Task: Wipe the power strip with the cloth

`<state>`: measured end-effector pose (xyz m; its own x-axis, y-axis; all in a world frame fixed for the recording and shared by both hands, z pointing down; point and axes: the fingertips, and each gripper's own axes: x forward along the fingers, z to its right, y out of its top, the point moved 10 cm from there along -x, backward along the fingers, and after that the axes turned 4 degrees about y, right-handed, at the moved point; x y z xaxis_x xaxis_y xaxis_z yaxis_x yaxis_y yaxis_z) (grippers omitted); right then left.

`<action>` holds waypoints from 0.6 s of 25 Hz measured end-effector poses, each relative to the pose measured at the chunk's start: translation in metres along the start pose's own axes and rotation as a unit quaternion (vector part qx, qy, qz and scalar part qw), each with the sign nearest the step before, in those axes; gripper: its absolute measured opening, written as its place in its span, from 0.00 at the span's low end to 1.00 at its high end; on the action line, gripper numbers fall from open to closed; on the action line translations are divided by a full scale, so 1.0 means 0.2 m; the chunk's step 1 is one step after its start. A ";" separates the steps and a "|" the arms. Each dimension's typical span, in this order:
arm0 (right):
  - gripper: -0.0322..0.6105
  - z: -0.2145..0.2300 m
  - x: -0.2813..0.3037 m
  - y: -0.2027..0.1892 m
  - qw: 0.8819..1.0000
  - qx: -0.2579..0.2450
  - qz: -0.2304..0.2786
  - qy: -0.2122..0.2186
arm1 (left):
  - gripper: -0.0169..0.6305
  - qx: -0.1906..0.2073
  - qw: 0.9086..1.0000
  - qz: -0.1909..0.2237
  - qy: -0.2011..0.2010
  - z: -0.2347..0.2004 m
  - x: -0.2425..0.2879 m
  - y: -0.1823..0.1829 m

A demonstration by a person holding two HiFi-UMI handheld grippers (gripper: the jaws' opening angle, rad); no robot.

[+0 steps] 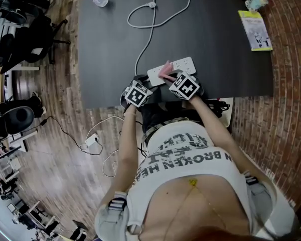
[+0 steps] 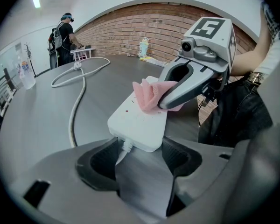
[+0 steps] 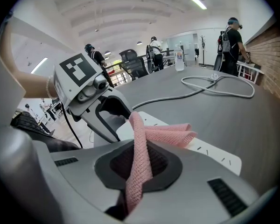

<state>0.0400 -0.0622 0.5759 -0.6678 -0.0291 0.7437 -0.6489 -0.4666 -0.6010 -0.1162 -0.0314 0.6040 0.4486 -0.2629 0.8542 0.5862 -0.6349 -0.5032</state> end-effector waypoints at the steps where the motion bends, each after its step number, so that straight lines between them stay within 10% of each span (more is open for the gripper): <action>1: 0.07 0.01 -0.01 -0.01 1.000 0.003 0.001 -0.003 | 0.45 -0.001 1.000 0.000 0.001 0.00 0.00 0.00; 15: 0.07 0.06 -0.07 -0.07 1.000 0.015 0.009 -0.021 | 0.45 -0.001 1.000 -0.002 0.000 0.01 -0.01 0.01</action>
<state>0.0623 -0.0657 0.5766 -0.6624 -0.0747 0.7454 -0.6255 -0.4924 -0.6052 -0.1145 -0.0319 0.6012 0.4462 -0.2593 0.8566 0.5876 -0.6371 -0.4989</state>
